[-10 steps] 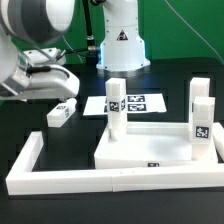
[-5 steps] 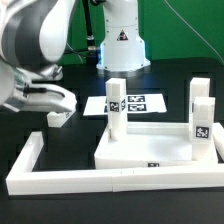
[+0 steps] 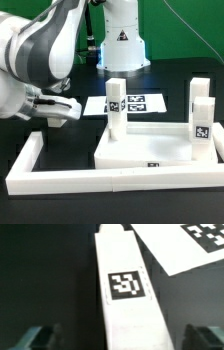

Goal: Assemble desk

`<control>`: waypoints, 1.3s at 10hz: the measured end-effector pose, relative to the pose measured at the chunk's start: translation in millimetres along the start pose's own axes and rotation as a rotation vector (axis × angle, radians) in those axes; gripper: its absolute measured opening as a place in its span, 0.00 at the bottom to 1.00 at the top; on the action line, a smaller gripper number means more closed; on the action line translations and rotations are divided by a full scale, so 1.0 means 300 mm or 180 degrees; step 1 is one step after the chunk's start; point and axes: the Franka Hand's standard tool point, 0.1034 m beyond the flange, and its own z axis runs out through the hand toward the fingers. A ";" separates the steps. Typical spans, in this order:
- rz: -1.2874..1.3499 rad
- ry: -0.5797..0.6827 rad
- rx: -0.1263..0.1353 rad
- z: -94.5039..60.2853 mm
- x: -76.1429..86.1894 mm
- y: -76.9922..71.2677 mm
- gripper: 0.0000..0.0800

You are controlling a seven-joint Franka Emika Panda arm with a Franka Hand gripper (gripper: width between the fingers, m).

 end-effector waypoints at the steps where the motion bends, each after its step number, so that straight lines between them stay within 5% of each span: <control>1: 0.0002 -0.0001 0.0001 0.001 0.000 0.001 0.50; 2: 0.0003 -0.0002 0.0002 0.001 0.000 0.002 0.50; 3: 0.0004 -0.0002 0.0004 0.001 0.000 0.003 0.36; 8: -0.0003 0.0009 0.0007 -0.010 -0.004 -0.002 0.36; 10: 0.0000 0.0049 0.0052 -0.170 -0.097 -0.115 0.36; 11: 0.0044 0.0006 0.0094 -0.225 -0.144 -0.132 0.36; 13: 0.0067 0.0171 0.0099 -0.250 -0.134 -0.109 0.36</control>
Offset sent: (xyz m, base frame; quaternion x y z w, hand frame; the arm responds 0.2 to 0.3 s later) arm 0.0000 0.0000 0.0000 0.0000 0.0000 0.0000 1.0000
